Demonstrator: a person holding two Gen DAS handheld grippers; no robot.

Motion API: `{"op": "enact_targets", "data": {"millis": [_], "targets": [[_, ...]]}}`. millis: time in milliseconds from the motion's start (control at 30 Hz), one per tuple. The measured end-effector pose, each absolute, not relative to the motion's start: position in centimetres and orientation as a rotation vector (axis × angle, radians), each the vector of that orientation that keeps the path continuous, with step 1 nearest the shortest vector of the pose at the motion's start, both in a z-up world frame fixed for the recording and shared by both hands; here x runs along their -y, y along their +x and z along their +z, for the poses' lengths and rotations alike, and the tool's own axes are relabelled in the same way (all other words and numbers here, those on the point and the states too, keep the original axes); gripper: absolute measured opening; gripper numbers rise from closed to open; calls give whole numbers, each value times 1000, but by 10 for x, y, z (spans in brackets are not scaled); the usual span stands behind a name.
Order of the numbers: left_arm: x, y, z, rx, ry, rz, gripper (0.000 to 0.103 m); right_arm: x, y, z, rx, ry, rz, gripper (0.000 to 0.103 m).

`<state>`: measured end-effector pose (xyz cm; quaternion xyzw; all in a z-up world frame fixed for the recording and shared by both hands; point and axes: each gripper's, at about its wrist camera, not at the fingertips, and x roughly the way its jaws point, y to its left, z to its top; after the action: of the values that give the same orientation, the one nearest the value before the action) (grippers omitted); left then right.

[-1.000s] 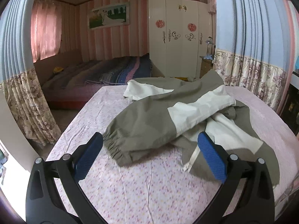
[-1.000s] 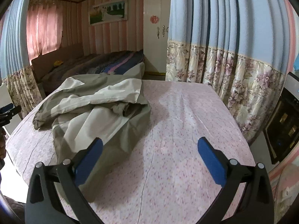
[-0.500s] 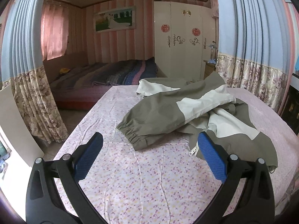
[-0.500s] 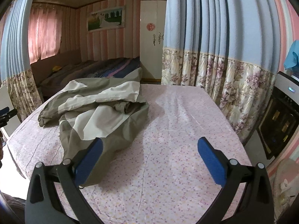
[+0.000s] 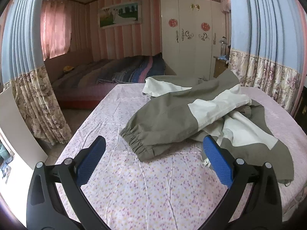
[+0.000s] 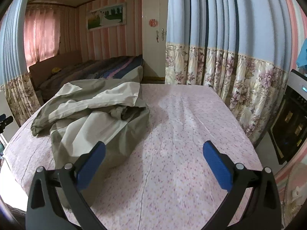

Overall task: Fold large clothes
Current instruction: 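Approach the olive-green jacket on the bed with both grippers open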

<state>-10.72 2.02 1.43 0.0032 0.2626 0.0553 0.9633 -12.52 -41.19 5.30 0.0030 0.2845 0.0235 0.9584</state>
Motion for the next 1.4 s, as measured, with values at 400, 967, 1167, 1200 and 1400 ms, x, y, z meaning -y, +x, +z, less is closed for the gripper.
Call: {"op": "enact_targets", "data": {"millis": [400,967,1167,1200,1400], "targets": [[-23,-21,-15,-595,-15,97,100,398,-50,27,-633,-25,67,101],[-20,2,-26,-613,-9,83,100,386,-24,17,-664,-54,75,101],[-16,-5,-22,-598,5,72,100,390,-32,22,-648,-38,61,101],[-15,-7,-21,-595,11,71,100,391,-34,23,-646,-37,61,101],[-12,-21,-11,-578,5,63,100,389,-47,30,-634,-43,64,101]]}}
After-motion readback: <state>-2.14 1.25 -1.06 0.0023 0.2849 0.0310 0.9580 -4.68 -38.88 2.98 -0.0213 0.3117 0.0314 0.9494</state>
